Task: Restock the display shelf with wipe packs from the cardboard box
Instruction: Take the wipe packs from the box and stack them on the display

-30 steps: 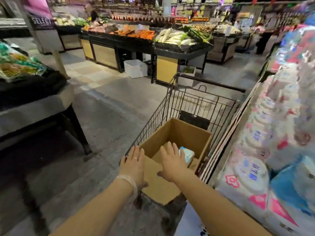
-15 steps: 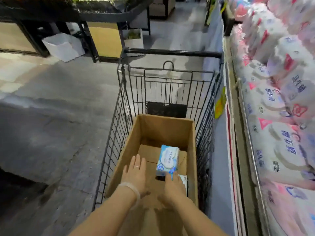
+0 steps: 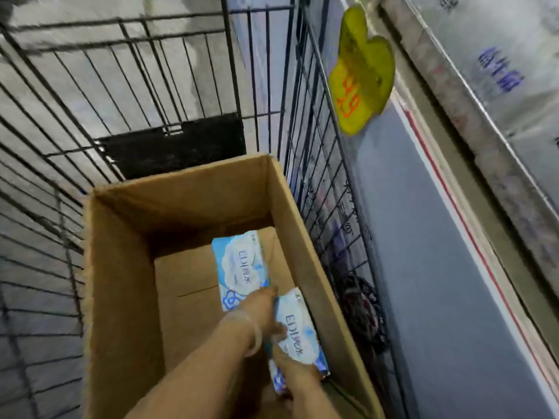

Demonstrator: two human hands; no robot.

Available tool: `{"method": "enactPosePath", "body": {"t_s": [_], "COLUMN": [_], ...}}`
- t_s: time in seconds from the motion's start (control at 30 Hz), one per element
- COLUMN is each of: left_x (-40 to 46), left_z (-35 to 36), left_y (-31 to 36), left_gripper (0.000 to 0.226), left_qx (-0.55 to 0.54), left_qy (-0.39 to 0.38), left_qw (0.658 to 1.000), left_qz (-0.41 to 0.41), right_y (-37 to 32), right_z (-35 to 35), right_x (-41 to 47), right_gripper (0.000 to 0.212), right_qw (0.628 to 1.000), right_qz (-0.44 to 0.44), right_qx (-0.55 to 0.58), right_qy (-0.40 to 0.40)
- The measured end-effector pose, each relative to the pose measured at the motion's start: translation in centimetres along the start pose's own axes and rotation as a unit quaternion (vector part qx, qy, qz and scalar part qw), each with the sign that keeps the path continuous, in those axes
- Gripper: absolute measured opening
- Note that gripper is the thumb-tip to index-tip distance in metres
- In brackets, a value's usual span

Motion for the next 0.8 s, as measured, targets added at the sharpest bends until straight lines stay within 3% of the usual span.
{"method": "enactPosePath", "body": {"t_s": [0.07,0.2,0.33,0.37,0.43,0.53,0.6,0.67,0.73,0.8], "left_x": [1.9,3.9,5.0,5.3,5.3,4.5,3.1,0.8,-2.0,-5.4], "left_z": [0.0,0.9,0.9,0.9,0.9,0.9,0.3,-0.7,-1.7,-2.9], "left_y": [0.2,0.7,1.8,2.2,2.7,2.6,2.0,1.0,0.2,-0.2], "left_gripper": [0.079,0.089,0.094,0.089,0.086,0.094,0.097,0.103,0.109,0.109], "left_qx": [0.024,0.160,0.201,0.196,0.188,0.144,0.059,-0.032,-0.136,-0.181], "left_qy": [-0.018,-0.039,-0.082,-0.084,-0.087,-0.070,-0.031,0.008,0.036,0.063], "left_qw": [1.000,0.986,0.975,0.975,0.976,0.985,0.996,0.998,0.990,0.981], "left_qz": [0.009,-0.012,-0.053,-0.061,-0.067,-0.063,-0.057,-0.045,-0.027,-0.012], "right_y": [0.9,-0.7,-0.7,-0.8,-1.1,-1.6,-2.4,-3.0,-3.7,-4.5], "right_z": [-0.4,-0.6,-1.2,-1.4,-1.7,-2.1,-1.6,-0.6,-0.2,-0.2], "right_x": [2.3,-0.6,-0.8,-1.2,-2.1,-3.6,-4.9,-5.6,-7.2,-9.4], "right_gripper": [0.059,0.021,0.025,0.030,0.021,0.016,0.015,0.020,0.007,0.014], "right_qw": [0.995,0.951,0.925,0.927,0.927,0.910,0.904,0.921,0.944,0.956], "right_qz": [-0.013,-0.055,-0.033,-0.032,-0.044,-0.055,-0.073,-0.090,-0.104,-0.100], "right_qx": [0.097,0.290,0.345,0.344,0.345,0.390,0.400,0.358,0.277,0.232], "right_qy": [-0.037,-0.089,-0.154,-0.147,-0.136,-0.129,-0.131,-0.128,-0.145,-0.150]}}
Point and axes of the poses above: each hand's wrist, its own x-axis towards the middle knuckle, its own z-axis out of the palm, y = z × x, the point moved 1 cm from there along x, towards the middle knuckle, and after that the axes turned 13 degrees about -y, right-handed, at the moved point
